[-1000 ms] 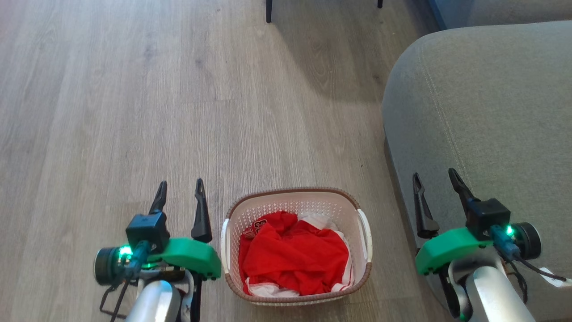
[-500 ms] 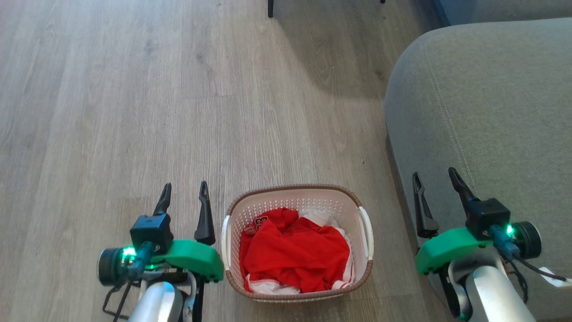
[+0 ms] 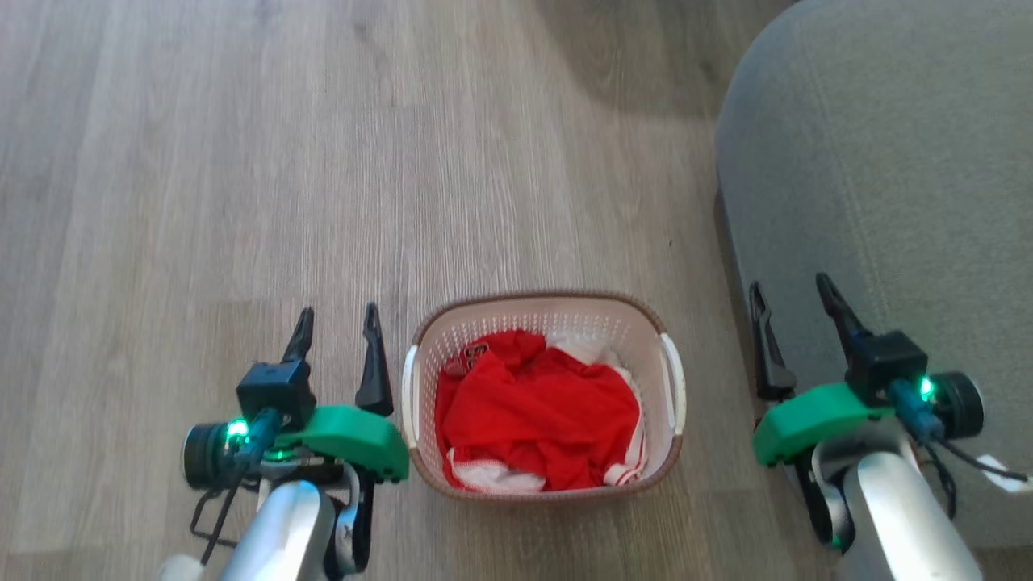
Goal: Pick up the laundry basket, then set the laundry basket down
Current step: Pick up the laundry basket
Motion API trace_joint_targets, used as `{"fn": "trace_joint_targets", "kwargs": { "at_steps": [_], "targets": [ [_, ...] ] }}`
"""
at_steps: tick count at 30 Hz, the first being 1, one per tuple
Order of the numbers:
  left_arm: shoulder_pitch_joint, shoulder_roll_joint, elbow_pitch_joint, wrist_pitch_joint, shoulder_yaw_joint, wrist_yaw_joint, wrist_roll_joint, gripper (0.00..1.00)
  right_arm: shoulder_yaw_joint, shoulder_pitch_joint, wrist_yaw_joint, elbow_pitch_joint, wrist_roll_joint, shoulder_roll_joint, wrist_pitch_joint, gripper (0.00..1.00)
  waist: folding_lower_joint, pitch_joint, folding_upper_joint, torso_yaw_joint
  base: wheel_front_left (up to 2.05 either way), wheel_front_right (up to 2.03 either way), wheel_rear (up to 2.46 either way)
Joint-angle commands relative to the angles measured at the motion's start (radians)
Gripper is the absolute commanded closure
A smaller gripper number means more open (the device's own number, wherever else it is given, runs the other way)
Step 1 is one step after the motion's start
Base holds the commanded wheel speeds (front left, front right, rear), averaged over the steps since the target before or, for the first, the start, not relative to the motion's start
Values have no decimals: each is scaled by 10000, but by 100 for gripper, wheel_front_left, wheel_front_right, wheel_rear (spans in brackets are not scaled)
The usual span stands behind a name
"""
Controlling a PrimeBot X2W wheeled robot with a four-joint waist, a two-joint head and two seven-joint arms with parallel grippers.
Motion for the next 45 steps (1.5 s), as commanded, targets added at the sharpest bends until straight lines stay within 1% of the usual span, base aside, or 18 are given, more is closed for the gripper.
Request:
{"fn": "trace_joint_targets", "kwargs": {
  "at_steps": [1,7,13,18,21,22,24,25,31,38,40,43,45],
  "targets": [
    [-523,-3,-218,-53,218,95,-15,0,162,-477,71,-261,-69,4,-120,0,0,425,0,65,0,0,0],
    [-1250,-3,503,-53,-104,229,-149,0,223,-1092,71,-11,74,-233,-120,0,0,1655,0,199,0,0,0],
    [-2051,-3,1559,-53,-696,204,-411,0,470,-1724,71,470,533,-498,-120,0,0,2758,0,258,0,0,0],
    [-2844,-3,2436,-53,-1039,105,-564,0,641,-2452,71,1490,788,-616,-120,0,0,3700,0,285,0,0,0],
    [-3323,-3,2991,-53,-1197,20,-678,0,809,-2943,71,2168,1150,-613,-120,0,0,4281,0,334,0,0,0],
    [-3323,-3,2991,-53,-1197,20,-678,0,809,-2943,71,2168,1150,-613,-120,0,0,4281,0,334,0,0,0],
    [-3770,-3,3551,-53,-1330,-87,-821,0,1149,-3425,71,2907,1404,-667,-120,0,0,4752,0,392,0,0,0],
    [-3770,-3,3551,-53,-1330,-87,-821,0,1149,-3425,71,2907,1404,-667,-120,0,0,4752,0,392,0,0,0],
    [-4566,-3,4647,-53,-1651,-397,-1133,0,1581,-4375,71,4353,1795,-682,-120,0,0,5535,0,446,0,0,0],
    [-5462,-3,5706,-53,-2157,-958,-1566,0,2395,-5428,71,6206,2288,-551,-21,0,0,6235,0,482,0,0,0],
    [-5696,-3,6131,-53,-2449,-1241,-1725,0,2599,-5682,71,6577,2468,-529,-5,0,0,6358,0,461,0,0,0],
    [-6067,-3,6499,-53,-2537,-1356,-1926,0,3065,-6063,71,7072,2307,-646,-17,0,0,6549,0,419,0,0,0],
    [-6351,-3,6903,-53,-2725,-1521,-2059,0,3244,-6315,71,7560,2582,-518,97,0,0,6691,0,380,0,0,0]
  ]
}}
